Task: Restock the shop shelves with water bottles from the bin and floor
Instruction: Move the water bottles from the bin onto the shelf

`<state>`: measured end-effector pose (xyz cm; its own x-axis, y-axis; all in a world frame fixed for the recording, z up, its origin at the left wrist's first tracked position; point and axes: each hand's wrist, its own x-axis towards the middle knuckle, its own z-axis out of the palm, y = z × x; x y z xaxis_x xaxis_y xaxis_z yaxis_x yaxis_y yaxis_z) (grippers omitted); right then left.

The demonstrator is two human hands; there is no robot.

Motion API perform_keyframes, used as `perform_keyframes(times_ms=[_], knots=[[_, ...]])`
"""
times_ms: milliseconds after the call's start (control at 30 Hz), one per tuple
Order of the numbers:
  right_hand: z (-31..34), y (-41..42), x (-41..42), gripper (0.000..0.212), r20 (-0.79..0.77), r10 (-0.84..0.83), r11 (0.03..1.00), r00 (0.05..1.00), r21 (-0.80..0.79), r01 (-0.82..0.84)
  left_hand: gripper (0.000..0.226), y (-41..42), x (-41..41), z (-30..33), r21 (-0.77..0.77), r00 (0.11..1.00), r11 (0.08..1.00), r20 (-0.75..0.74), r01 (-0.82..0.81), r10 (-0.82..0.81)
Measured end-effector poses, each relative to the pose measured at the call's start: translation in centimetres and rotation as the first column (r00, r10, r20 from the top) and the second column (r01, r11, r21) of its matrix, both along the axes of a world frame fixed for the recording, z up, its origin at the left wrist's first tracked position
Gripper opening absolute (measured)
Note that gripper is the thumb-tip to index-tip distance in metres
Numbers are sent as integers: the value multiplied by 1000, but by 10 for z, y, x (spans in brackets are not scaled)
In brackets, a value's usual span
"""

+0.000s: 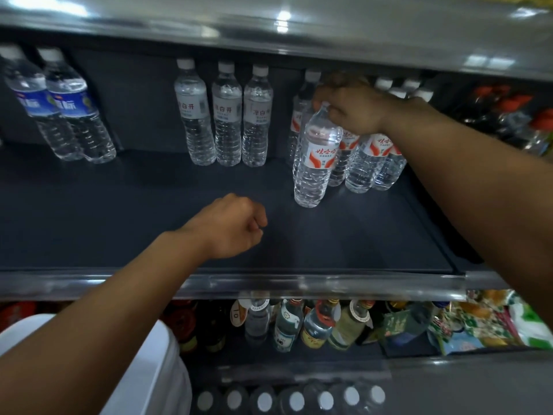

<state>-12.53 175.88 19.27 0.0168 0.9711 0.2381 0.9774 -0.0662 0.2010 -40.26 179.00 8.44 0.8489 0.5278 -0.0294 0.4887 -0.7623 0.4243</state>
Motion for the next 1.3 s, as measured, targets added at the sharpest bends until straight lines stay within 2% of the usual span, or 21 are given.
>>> perform_keyframes(times_ms=[267, 400, 533, 633, 733, 833, 967, 1133, 1300], knots=[[-1, -9, -18, 40, 53, -24, 999, 998, 40, 22, 21, -2, -20, 1, 3, 1000, 1000, -13, -6, 6], [-9, -18, -51, 45, 27, 7, 993, 1000, 114, -10, 23, -6, -43, 3, 1, 1000, 1000, 3, -26, 26], [-40, -40, -123, 40, -124, 115, 984, 986, 149, -97, 25, -13, -80, 3, 5, 999, 1000, -21, -29, 29], [-71, -58, -189, 32, -298, 192, 977, 935, 146, -154, 22, -21, -118, 1, 39, 998, 998, -27, -50, 51], [-99, -71, -254, 24, -440, 218, 976, 871, 115, -186, 12, -29, -166, -5, 53, 996, 995, -12, -82, 83], [-125, -81, -314, 19, -581, 225, 972, 782, 77, -223, 20, -34, -217, -18, 66, 981, 982, -70, -175, 180], [-157, -81, -372, 22, -680, 186, 970, 710, 11, -244, 28, -39, -277, -36, 57, 959, 964, -105, -260, 264], [-188, -67, -421, 23, -706, 137, 957, 695, -88, -278, 26, -44, -333, -56, 27, 924, 938, -162, -346, 345], [-219, -51, -456, 27, -664, 94, 933, 742, -200, -297, 30, -45, -368, -77, -3, 900, 916, -183, -402, 394]])
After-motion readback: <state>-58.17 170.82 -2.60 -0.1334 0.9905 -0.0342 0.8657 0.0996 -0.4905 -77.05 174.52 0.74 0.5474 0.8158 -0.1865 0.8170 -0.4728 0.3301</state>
